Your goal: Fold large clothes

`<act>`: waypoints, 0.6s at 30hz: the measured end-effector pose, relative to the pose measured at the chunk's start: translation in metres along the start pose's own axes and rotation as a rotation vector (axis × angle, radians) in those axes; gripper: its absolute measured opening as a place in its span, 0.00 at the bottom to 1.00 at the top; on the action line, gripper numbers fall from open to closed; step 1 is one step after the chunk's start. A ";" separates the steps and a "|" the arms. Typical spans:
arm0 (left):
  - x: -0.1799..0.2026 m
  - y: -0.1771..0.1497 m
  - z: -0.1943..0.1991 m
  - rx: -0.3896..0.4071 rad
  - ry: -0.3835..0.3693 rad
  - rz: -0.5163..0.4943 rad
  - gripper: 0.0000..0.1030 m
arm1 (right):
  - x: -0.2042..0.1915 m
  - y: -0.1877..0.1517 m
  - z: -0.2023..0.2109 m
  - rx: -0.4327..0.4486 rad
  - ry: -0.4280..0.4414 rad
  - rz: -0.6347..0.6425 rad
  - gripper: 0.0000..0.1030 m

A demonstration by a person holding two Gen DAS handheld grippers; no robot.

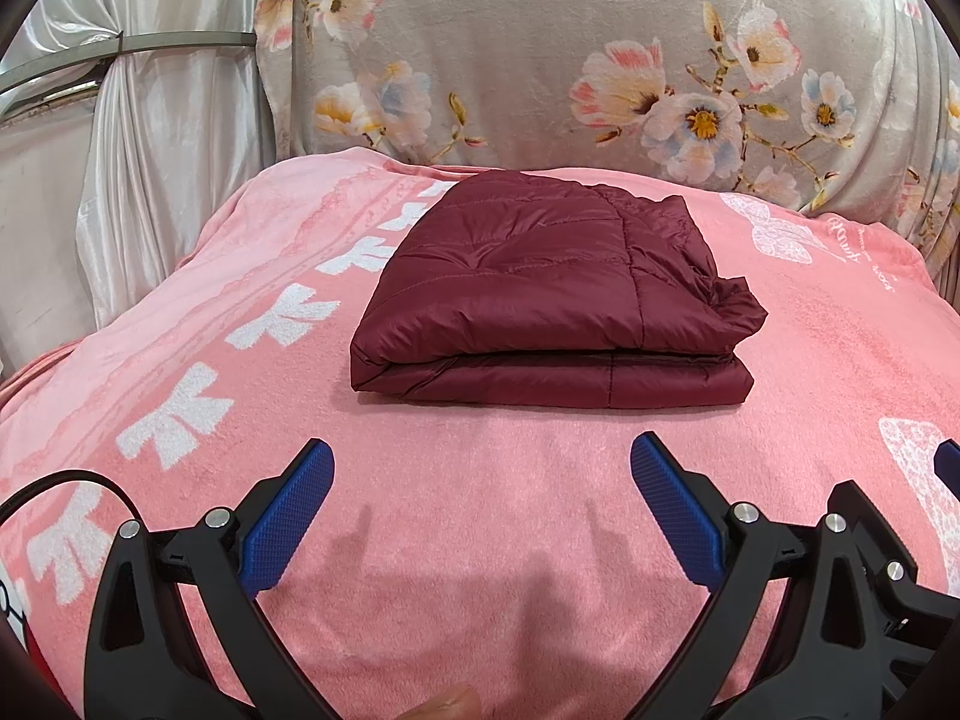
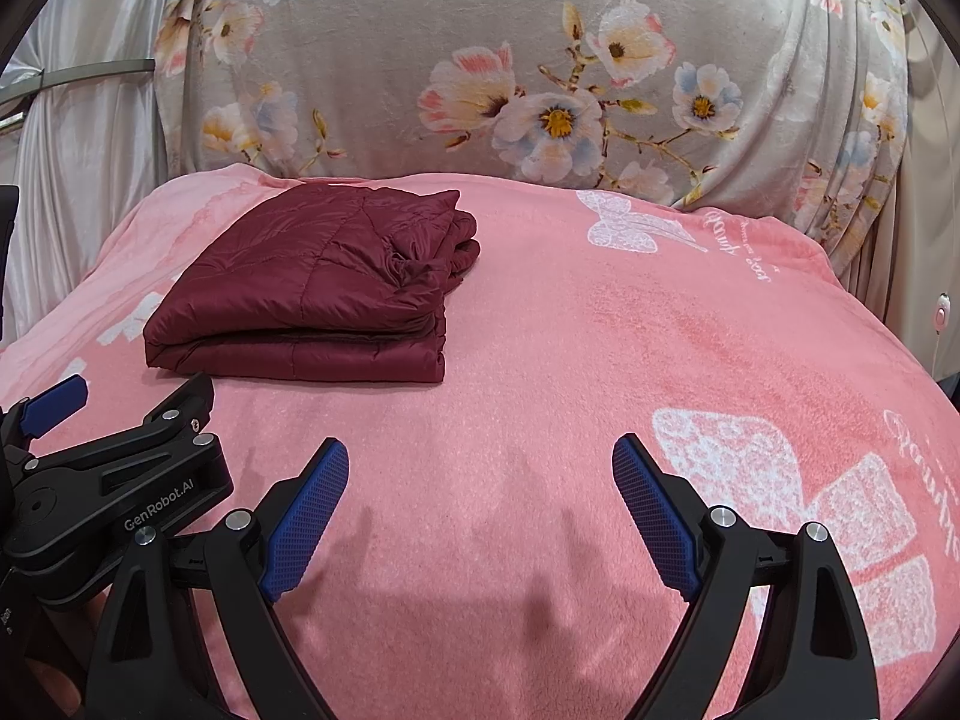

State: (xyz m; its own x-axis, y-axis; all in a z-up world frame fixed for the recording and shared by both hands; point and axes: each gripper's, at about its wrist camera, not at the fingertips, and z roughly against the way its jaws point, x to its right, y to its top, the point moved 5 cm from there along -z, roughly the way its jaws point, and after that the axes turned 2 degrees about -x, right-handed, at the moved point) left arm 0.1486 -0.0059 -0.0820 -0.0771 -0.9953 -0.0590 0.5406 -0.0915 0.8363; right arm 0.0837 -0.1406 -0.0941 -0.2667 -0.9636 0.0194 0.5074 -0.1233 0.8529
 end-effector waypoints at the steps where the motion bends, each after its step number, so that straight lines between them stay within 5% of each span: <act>1: 0.000 0.000 0.000 -0.001 0.001 0.000 0.94 | 0.000 0.000 0.000 -0.001 0.000 0.000 0.85; 18: -0.001 0.001 0.002 0.006 0.007 -0.002 0.93 | -0.001 -0.001 0.000 -0.003 0.001 -0.002 0.85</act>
State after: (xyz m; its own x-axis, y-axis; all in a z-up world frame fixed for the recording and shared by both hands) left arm 0.1476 -0.0048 -0.0805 -0.0725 -0.9953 -0.0650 0.5353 -0.0938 0.8395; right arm 0.0838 -0.1393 -0.0950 -0.2664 -0.9637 0.0173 0.5091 -0.1255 0.8515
